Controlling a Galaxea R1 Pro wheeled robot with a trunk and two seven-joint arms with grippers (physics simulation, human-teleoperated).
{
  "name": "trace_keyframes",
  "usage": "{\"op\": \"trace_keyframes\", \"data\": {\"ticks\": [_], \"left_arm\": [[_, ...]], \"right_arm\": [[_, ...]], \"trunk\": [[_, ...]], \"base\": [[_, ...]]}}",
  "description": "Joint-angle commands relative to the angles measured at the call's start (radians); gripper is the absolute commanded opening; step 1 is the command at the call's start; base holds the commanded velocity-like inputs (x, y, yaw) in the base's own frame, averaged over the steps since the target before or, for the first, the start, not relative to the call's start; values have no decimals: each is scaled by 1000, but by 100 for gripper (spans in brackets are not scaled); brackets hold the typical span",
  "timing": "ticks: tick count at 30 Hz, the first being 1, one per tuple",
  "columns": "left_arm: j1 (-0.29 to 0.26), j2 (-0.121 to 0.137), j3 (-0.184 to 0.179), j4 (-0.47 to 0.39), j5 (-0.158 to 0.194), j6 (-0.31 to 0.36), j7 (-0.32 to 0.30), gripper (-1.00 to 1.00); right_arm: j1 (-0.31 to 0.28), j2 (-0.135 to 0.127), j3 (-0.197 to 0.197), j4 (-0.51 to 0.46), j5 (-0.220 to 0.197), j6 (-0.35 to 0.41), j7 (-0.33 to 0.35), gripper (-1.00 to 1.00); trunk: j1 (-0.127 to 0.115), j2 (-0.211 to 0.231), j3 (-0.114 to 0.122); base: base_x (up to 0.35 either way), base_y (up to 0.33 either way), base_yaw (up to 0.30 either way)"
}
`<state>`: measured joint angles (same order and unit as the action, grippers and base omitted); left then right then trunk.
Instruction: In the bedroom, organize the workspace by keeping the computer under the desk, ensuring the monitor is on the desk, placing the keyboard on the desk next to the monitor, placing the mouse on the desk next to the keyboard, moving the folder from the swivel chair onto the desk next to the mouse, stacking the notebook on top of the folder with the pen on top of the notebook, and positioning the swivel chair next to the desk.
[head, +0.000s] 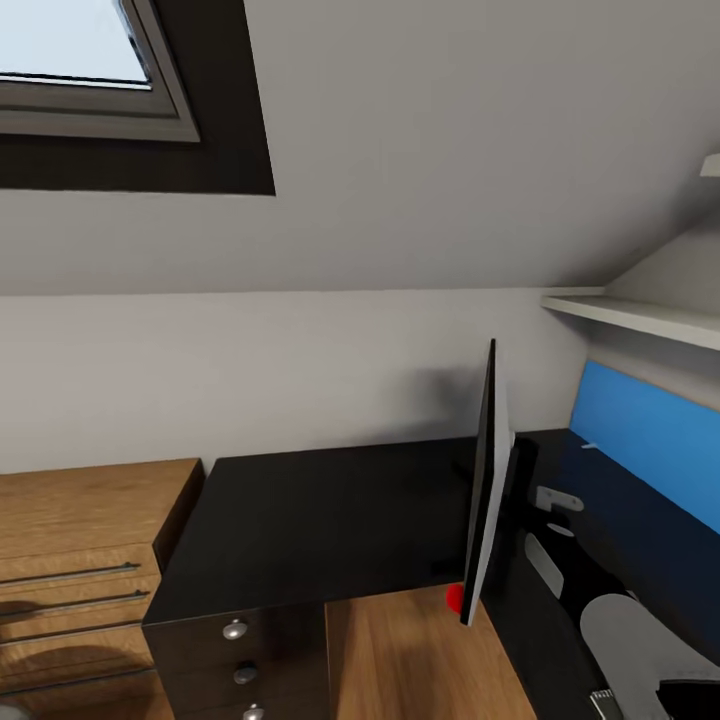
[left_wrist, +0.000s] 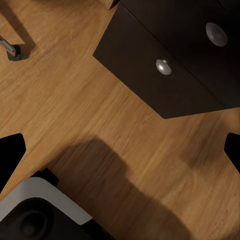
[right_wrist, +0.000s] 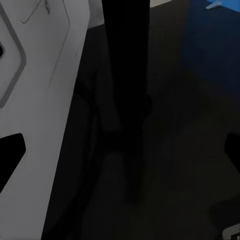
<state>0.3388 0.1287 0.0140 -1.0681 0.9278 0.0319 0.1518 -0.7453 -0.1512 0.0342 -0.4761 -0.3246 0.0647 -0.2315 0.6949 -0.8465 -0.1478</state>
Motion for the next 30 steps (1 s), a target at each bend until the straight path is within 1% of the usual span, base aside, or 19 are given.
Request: {"op": "trace_keyframes", "data": {"ticks": [1,17,30], "left_arm": [[0,0,0,-3,8,3,5,100],[0,0,0,-2,7,5,5,100],[-3,-2,-5,15,6,5,5,100]], "right_arm": [[-1,-1,4,-2,-5,7,-5,100],[-2,-2,4,-3,-5,10,-6,100],[-5,-3,4,-3,-5,13,-8,100]], "trunk": [[4,-8,-5],[66,-120,-55],[115,-211,-95]], "base": [[0,0,0],[0,0,0],[0,0,0]]}}
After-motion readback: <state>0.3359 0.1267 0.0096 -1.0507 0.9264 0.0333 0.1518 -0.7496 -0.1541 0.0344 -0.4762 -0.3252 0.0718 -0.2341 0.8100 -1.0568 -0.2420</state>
